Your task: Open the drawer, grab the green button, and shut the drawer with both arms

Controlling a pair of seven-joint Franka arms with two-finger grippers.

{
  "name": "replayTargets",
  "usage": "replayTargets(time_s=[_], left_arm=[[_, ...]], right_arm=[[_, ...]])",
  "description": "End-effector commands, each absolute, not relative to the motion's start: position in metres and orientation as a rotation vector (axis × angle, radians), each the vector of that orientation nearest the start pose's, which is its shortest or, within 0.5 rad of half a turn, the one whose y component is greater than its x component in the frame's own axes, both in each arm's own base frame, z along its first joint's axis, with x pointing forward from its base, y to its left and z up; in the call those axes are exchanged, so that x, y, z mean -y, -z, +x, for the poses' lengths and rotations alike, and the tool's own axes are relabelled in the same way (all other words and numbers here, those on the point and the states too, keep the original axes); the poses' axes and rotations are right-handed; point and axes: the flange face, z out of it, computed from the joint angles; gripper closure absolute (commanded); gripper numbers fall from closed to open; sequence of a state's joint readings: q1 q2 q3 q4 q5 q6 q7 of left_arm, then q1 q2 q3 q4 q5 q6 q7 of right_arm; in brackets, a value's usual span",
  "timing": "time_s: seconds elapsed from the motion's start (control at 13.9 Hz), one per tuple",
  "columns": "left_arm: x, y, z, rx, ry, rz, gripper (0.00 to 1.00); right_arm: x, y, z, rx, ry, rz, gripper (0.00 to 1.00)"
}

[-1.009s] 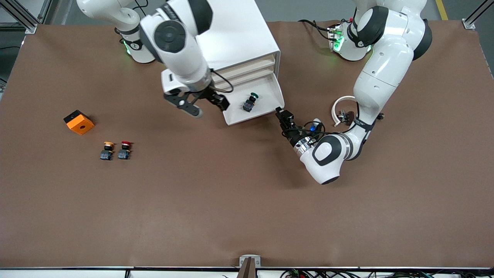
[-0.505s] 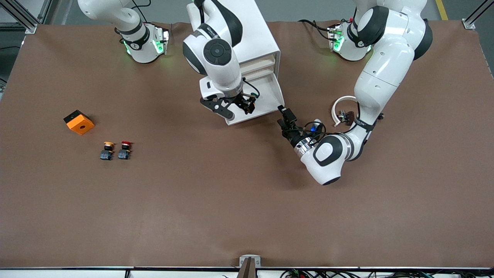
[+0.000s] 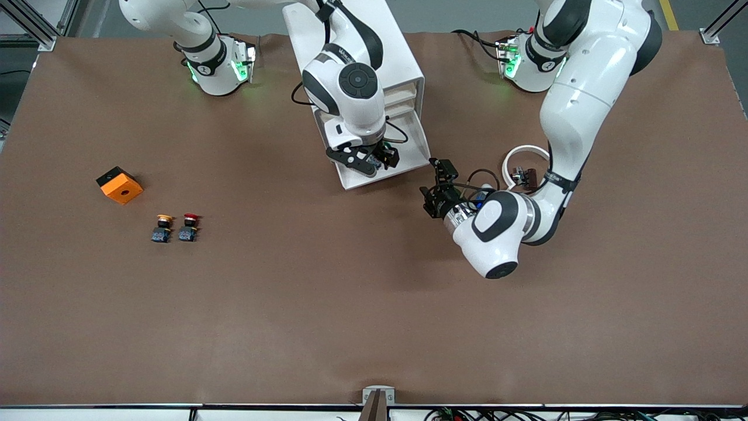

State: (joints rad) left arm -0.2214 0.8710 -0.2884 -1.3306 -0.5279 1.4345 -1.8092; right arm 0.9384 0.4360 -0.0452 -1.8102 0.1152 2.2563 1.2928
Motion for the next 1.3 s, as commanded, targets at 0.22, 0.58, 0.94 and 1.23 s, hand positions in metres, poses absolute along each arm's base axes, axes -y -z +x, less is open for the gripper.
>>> replayTargets(time_s=[0.22,0.58,0.94,1.23], left_arm=[[0.349,-0.287,0.567,1.415,-1.044,-2.454,0.0],[0.359,-0.321,0.543,1.174,-0.713,-2.931,0.0],[0.373,-0.317,0.5,0.92,-0.396,-3.11,0.0],[0.382,-0.299,0.5,0.708,-0.161,-3.15,0.0]], right_arm=[[-0.509,-0.274,0.373,-0.769,-0.033,-2.979,0.0],[-0.512,-0.273,0.369,-0.75,-0.032,-2.988,0.0],[-0.511,-0.267,0.369,-0.737,-0.041,-3.005,0.12],[-0.513,-0.269,0.369,-0.728,-0.037,-3.0,0.65]])
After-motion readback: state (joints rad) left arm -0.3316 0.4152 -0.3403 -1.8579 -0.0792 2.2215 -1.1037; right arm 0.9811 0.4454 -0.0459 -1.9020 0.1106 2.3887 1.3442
